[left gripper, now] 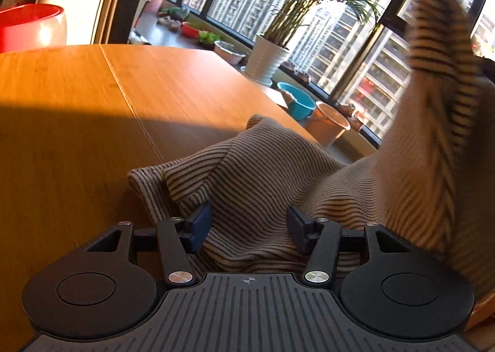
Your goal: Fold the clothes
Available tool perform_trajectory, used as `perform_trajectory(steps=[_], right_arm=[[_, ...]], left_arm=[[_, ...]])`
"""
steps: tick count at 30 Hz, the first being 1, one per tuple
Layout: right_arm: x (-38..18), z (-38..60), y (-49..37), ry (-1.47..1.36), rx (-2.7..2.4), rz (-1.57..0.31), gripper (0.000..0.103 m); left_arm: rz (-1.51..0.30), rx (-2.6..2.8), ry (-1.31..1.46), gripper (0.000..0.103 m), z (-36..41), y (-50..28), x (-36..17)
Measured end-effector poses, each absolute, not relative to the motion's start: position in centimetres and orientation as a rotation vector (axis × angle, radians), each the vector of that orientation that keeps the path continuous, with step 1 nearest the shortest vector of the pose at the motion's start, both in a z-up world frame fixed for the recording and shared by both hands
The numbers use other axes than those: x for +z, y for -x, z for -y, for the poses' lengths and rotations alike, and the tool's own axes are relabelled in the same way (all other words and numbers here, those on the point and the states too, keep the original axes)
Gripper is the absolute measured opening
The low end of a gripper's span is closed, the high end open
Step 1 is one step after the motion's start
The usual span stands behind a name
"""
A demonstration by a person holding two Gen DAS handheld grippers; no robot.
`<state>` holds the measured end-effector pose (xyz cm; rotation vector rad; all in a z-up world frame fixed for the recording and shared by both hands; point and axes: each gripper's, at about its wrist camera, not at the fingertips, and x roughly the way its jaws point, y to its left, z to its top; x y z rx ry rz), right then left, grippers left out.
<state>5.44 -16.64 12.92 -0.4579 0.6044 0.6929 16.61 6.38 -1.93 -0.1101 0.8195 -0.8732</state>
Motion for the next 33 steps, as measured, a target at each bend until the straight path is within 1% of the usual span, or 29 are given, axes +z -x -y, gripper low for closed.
perform_trajectory(steps=[1, 3, 4, 5, 6, 7, 8, 9, 10, 13, 16, 18, 20, 22, 23, 24, 25, 26, 28, 29, 31, 33], right_arm=[[11.5, 16.6, -7.6, 0.421, 0.718, -0.662, 0.031], [8.4, 16.4, -11.2, 0.370, 0.761, -0.767, 0.034], [6.8, 16.2, -12.6, 0.354, 0.781, -0.815, 0.037], [5.2, 16.1, -14.0, 0.336, 0.799, -0.861, 0.044], [4.7, 16.6, -14.7, 0.285, 0.807, -0.873, 0.046], [4.2, 17.1, -15.4, 0.233, 0.815, -0.884, 0.049], [3.8, 17.6, -16.0, 0.183, 0.822, -0.895, 0.049], [3.6, 18.2, -16.3, 0.147, 0.819, -0.901, 0.049], [3.5, 18.7, -16.5, 0.112, 0.815, -0.906, 0.050], [3.3, 19.9, -16.2, 0.034, 0.791, -0.892, 0.051], [3.4, 21.0, -15.8, -0.043, 0.743, -0.850, 0.052], [4.0, 21.7, -15.2, -0.063, 0.700, -0.798, 0.052], [4.7, 22.4, -14.4, -0.071, 0.656, -0.745, 0.044], [4.4, 23.0, -14.6, -0.086, 0.586, -0.725, 0.044], [3.9, 23.6, -14.7, -0.106, 0.548, -0.719, 0.046], [3.3, 24.3, -14.9, -0.129, 0.507, -0.711, 0.050], [2.6, 24.8, -15.3, -0.157, 0.485, -0.707, 0.060], [1.9, 25.2, -15.6, -0.187, 0.465, -0.704, 0.063], [0.9, 25.6, -16.2, -0.221, 0.473, -0.713, 0.065], [0.6, 25.5, -16.4, -0.218, 0.475, -0.716, 0.067], [0.8, 25.2, -16.5, -0.191, 0.463, -0.716, 0.070], [1.9, 25.0, -15.7, -0.147, 0.414, -0.678, 0.072]], left_arm=[[-0.813, -0.873, 0.083, 0.053, -6.3, -16.4, -1.9], [-0.799, -0.868, 0.033, 0.050, -6.2, -15.9, -1.7], [-0.793, -0.864, 0.014, 0.048, -6.3, -15.7, -1.6], [-0.787, -0.860, -0.005, 0.048, -6.4, -15.4, -1.4], [-0.785, -0.846, -0.004, 0.049, -7.0, -15.4, -1.1], [-0.784, -0.829, 0.001, 0.055, -7.7, -15.3, -0.8], [-0.783, -0.813, 0.005, 0.061, -8.4, -15.3, -0.5], [-0.767, -0.794, 0.017, 0.069, -9.4, -15.2, 0.1], [-0.748, -0.774, 0.030, 0.071, -10.4, -15.1, 0.7], [-0.665, -0.723, 0.068, 0.074, -12.4, -14.4, 3.4], [-0.562, -0.750, 0.070, 0.081, -12.2, -12.6, 6.2], [-0.524, -0.800, 0.054, 0.082, -10.8, -12.0, 7.3], [-0.525, -0.843, 0.026, 0.082, -8.8, -11.9, 7.2], [-0.551, -0.869, -0.008, 0.079, -6.9, -12.6, 6.2], [-0.574, -0.872, -0.020, 0.078, -6.0, -12.8, 5.3], [-0.602, -0.868, -0.032, 0.072, -4.9, -13.5, 4.4], [-0.616, -0.862, -0.041, 0.068, -4.1, -14.2, 3.9], [-0.626, -0.855, -0.050, 0.068, -3.3, -14.9, 3.5], [-0.619, -0.832, -0.100, 0.068, -1.7, -16.2, 3.0], [-0.639, -0.804, -0.121, 0.068, -1.1, -17.0, 2.5], [-0.686, -0.740, -0.163, 0.062, 0.1, -18.7, 1.3], [-0.720, -0.722, -0.144, 0.064, 0.5, -19.7, 0.4]])
